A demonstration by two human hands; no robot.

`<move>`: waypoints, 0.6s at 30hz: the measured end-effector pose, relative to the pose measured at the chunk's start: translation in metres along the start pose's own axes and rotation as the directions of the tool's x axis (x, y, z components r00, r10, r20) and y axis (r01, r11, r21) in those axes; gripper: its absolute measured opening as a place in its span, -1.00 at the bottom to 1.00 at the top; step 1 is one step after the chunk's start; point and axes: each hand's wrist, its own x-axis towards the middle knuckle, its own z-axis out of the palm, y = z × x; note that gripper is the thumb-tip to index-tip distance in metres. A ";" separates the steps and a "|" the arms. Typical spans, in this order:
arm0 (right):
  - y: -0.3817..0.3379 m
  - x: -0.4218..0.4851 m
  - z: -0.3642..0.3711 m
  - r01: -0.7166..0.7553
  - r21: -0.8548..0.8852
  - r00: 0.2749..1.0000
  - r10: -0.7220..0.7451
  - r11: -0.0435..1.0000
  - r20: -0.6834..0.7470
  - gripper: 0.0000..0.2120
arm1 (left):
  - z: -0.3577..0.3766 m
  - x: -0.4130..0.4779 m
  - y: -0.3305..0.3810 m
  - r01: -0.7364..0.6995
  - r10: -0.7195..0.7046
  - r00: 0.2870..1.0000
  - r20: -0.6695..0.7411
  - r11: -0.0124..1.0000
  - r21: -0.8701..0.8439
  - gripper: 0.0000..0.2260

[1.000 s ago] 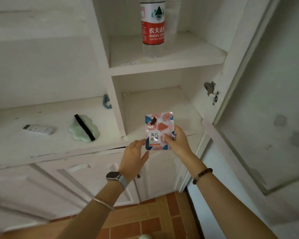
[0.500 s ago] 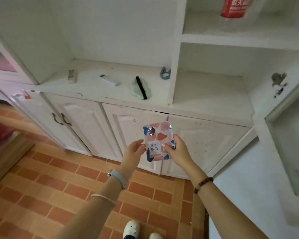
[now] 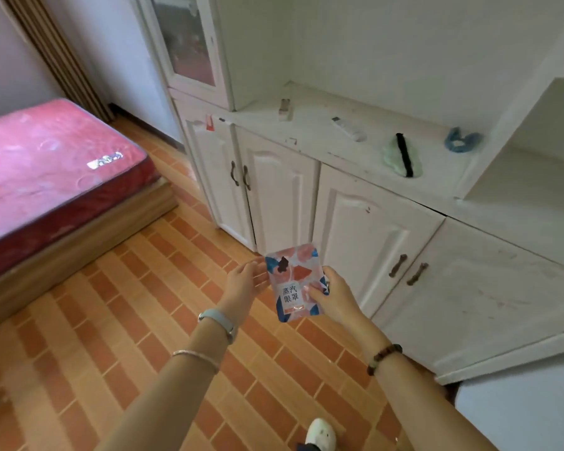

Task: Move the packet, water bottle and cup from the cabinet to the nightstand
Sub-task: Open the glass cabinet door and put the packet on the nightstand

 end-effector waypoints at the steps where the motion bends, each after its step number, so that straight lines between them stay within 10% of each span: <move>1: -0.005 -0.002 0.016 -0.006 0.001 1.000 0.006 1.000 0.029 -0.77 | -0.017 -0.004 0.002 -0.002 0.001 1.000 -0.029 1.000 -0.019 -0.80; 18: -0.101 -0.078 0.339 0.121 -0.020 0.867 -0.096 0.993 0.488 -0.73 | -0.359 -0.130 0.005 -0.126 0.038 0.911 -0.410 0.974 -0.190 -0.78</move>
